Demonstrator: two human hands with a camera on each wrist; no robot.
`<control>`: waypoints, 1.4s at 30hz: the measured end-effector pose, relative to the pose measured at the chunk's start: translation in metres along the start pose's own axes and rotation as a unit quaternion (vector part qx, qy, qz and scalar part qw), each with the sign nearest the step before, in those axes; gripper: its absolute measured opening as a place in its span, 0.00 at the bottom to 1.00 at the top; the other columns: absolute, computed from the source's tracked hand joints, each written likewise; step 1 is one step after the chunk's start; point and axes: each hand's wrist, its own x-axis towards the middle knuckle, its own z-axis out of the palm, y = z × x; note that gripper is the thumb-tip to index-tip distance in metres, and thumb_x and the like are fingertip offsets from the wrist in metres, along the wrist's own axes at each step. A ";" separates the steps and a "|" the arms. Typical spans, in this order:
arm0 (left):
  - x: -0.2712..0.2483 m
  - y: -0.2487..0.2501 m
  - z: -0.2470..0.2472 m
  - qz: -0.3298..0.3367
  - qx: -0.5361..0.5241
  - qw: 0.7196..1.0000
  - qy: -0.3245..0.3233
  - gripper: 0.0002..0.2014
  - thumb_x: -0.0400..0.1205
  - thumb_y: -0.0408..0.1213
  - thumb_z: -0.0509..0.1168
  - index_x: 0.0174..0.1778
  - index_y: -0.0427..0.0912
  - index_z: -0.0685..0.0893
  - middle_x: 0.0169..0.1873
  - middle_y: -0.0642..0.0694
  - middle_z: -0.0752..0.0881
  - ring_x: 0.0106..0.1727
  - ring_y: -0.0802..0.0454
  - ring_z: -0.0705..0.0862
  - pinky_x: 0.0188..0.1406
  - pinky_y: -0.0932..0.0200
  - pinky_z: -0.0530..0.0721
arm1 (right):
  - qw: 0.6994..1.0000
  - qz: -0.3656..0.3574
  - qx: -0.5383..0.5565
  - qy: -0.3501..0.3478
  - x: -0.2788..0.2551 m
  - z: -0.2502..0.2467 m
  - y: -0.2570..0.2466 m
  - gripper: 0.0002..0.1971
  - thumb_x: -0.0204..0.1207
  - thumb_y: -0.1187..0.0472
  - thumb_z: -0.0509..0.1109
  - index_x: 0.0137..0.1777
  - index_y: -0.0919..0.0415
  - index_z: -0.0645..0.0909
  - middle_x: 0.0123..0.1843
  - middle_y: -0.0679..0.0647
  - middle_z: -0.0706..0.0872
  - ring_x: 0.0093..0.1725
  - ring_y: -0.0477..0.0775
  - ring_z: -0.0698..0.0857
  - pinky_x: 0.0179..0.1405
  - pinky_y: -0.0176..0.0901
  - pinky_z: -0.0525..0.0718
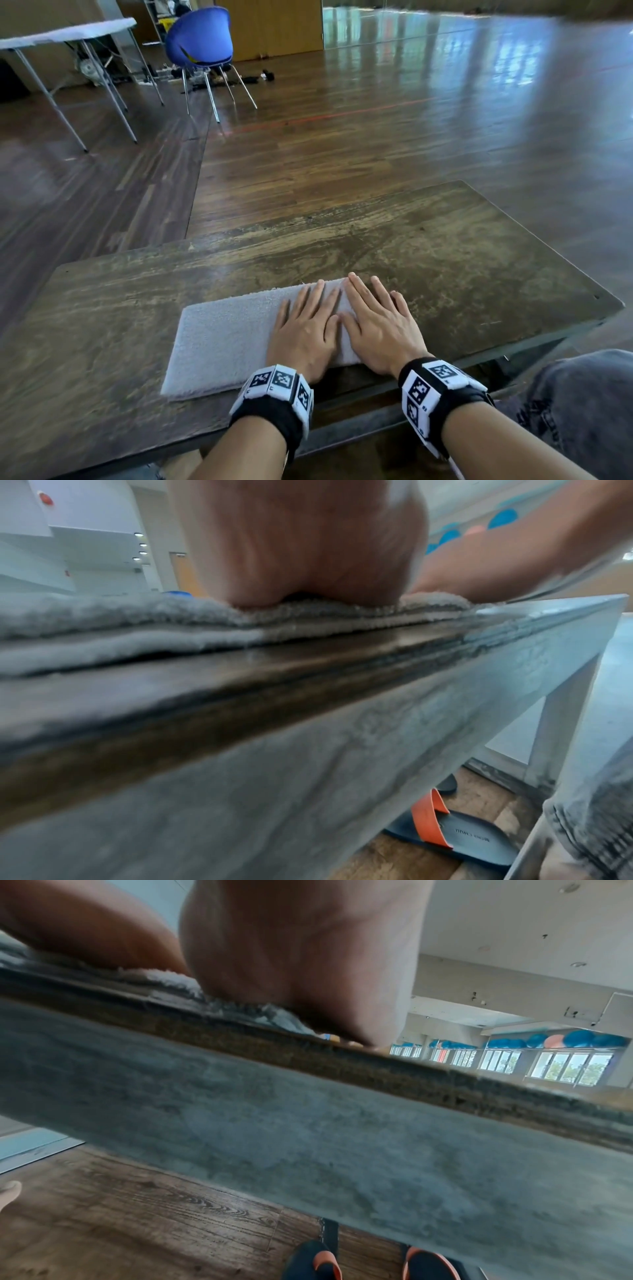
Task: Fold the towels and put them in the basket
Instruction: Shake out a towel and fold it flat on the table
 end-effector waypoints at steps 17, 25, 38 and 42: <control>-0.036 -0.079 -0.028 -0.134 0.014 0.990 -0.042 0.29 0.86 0.65 0.34 0.84 0.70 0.34 0.85 0.58 0.31 0.86 0.55 0.32 0.86 0.44 0.34 | 1.000 0.004 -0.019 -0.018 0.002 -0.003 0.001 0.32 0.88 0.39 0.39 0.89 0.42 0.38 0.89 0.34 0.37 0.89 0.51 0.37 0.88 0.54 0.42; -0.057 -0.109 -0.035 -0.228 0.029 0.973 -0.029 0.38 0.80 0.74 0.36 0.86 0.65 0.38 0.88 0.51 0.36 0.88 0.45 0.36 0.87 0.42 0.39 | 0.987 -0.050 -0.142 0.050 -0.001 -0.032 -0.036 0.25 0.85 0.52 0.57 0.82 0.52 0.64 0.78 0.60 0.73 0.79 0.62 0.66 0.79 0.55 0.64; -0.084 -0.087 -0.073 -0.278 -0.045 0.959 0.031 0.08 0.82 0.46 0.58 0.49 0.50 0.79 0.44 0.50 0.86 0.44 0.47 0.81 0.59 0.48 0.75 | 0.989 -0.139 -0.039 -0.006 -0.002 -0.024 -0.057 0.27 0.86 0.53 0.56 0.85 0.47 0.61 0.76 0.55 0.70 0.77 0.60 0.69 0.77 0.54 0.69; -0.110 -0.081 -0.062 -0.190 -0.148 0.970 0.033 0.12 0.84 0.37 0.59 0.61 0.58 0.74 0.38 0.55 0.84 0.36 0.55 0.81 0.55 0.49 0.77 | 0.973 -0.213 -0.022 -0.081 -0.018 -0.023 -0.041 0.37 0.79 0.63 0.65 0.84 0.35 0.58 0.84 0.48 0.57 0.83 0.54 0.59 0.83 0.52 0.65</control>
